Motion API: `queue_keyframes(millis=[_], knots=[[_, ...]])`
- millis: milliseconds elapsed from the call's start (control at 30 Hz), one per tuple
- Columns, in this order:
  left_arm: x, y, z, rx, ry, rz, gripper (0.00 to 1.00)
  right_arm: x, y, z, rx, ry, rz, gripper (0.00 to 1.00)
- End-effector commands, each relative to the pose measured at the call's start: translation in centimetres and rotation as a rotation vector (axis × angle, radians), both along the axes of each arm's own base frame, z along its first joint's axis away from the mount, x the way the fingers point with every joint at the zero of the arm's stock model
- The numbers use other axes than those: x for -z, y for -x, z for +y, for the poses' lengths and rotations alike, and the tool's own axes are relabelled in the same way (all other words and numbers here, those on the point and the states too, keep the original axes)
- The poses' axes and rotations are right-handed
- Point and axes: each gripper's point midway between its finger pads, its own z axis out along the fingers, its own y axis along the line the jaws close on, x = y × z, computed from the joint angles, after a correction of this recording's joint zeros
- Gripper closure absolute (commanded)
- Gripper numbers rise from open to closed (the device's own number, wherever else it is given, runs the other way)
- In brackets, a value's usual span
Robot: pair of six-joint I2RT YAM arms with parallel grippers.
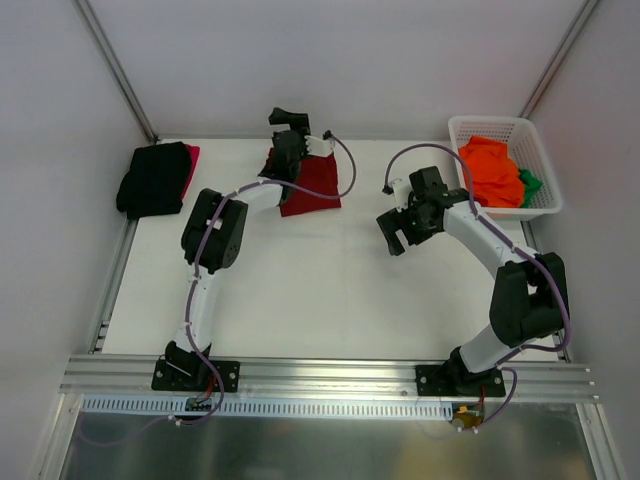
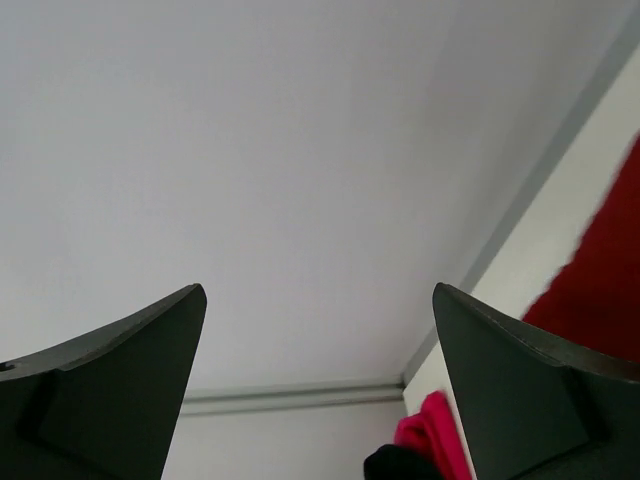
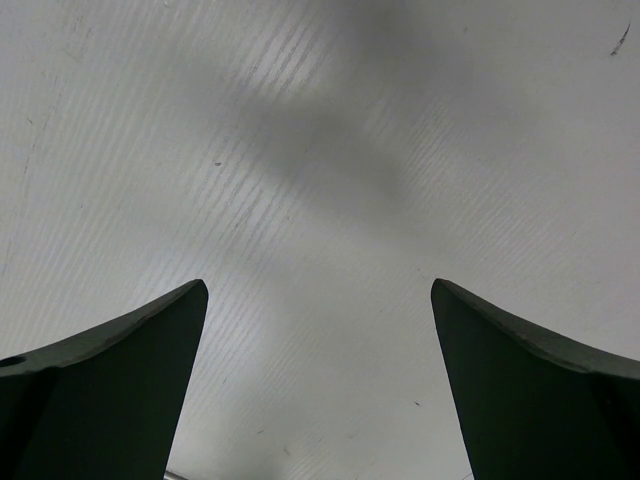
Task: Fold and stack the t-shirts
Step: Fold the tshirt
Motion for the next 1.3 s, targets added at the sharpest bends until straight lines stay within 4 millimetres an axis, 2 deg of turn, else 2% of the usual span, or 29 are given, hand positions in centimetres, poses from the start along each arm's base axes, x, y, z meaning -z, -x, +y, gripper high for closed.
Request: queue_keyframes(millis=[0, 100, 133, 200, 233, 267, 333, 400, 433, 467, 533, 600, 700, 733, 800, 833, 900, 933, 1033, 1100, 1133, 1167, 1267], knots=[[-3.3, -1.8, 4.8, -0.090, -0.005, -0.101, 0.01, -1.3, -0.1, 0.1, 0.007, -0.020, -0.039, 0.01], [0.2, -3.8, 6.4, -0.119, -0.041, -0.058, 0.01, -1.2, -0.1, 0.2, 0.007, -0.024, -0.035, 0.01], [2.8, -5.0, 7.4, -0.137, -0.081, -0.029, 0.01, -1.2, -0.1, 0.2, 0.007, -0.023, -0.033, 0.01], [5.2, -6.0, 8.2, -0.154, -0.162, -0.011, 0.01, -1.3, -0.1, 0.2, 0.007, -0.026, -0.035, 0.01], [7.8, -6.8, 8.6, -0.162, -0.200, 0.014, 0.01, -1.3, -0.1, 0.2, 0.007, -0.026, -0.034, 0.01], [9.0, -7.1, 9.0, -0.168, -0.228, 0.025, 0.01, -1.3, 0.0, 0.2, 0.007, -0.026, -0.035, 0.01], [11.3, -7.1, 9.0, -0.162, -0.273, 0.061, 0.01, -1.4, 0.0, 0.1, 0.007, -0.024, -0.038, 0.01], [12.4, -6.4, 8.7, -0.148, -0.274, 0.111, 0.01, -1.5, 0.0, -0.1, 0.012, -0.022, -0.042, 0.01], [11.9, -6.1, 8.5, -0.141, -0.260, 0.117, 0.01, -1.5, 0.0, 0.0, 0.011, -0.024, -0.044, 0.01], [13.1, -5.4, 8.5, -0.136, -0.269, 0.148, 0.01, -1.6, -0.1, 0.0, 0.010, -0.025, -0.044, 0.01], [14.2, -4.7, 8.6, -0.134, -0.302, 0.174, 0.01, -1.6, -0.1, 0.1, 0.010, -0.029, -0.043, 0.01], [13.5, -4.8, 8.8, -0.142, -0.311, 0.132, 0.01, -1.7, -0.1, 0.2, 0.008, -0.036, -0.042, 0.01], [10.9, -5.6, 8.8, -0.173, -0.263, 0.085, 0.01, -1.7, 0.0, 0.2, 0.009, -0.038, -0.041, 0.01], [8.0, -6.0, 8.6, -0.185, -0.194, 0.041, 0.01, -1.7, 0.0, 0.2, 0.010, -0.036, -0.042, 0.01], [5.1, -6.2, 8.1, -0.189, -0.127, 0.002, 0.01, -1.6, 0.0, 0.1, 0.010, -0.034, -0.039, 0.01], [2.7, -6.1, 7.4, -0.182, -0.106, -0.035, 0.01, -1.6, 0.0, 0.2, 0.010, -0.036, -0.040, 0.01], [-0.9, -6.1, 6.5, -0.174, -0.076, -0.114, 0.01, -1.6, 0.0, 0.2, 0.011, -0.036, -0.040, 0.01], [-3.1, -5.8, 5.4, -0.160, -0.060, -0.155, 0.01, -1.6, 0.0, 0.2, 0.010, -0.036, -0.038, 0.01], [-6.4, -4.9, 3.5, -0.130, -0.044, -0.239, 0.01, -1.5, 0.0, 0.2, 0.010, -0.034, -0.037, 0.01], [-6.8, -4.1, 1.3, -0.091, -0.041, -0.253, 0.01, -1.6, -0.1, 0.1, 0.013, -0.032, -0.040, 0.01], [-6.5, -3.6, 0.5, -0.070, -0.042, -0.252, 0.01, -1.6, 0.0, 0.2, 0.010, -0.032, -0.038, 0.01], [-6.1, -3.0, -1.2, -0.037, -0.042, -0.249, 0.01, -1.6, -0.1, 0.1, 0.014, -0.031, -0.040, 0.01], [-4.5, -2.0, -3.6, 0.009, -0.057, -0.237, 0.01, -1.7, -0.1, -0.1, 0.016, -0.024, -0.049, 0.01]])
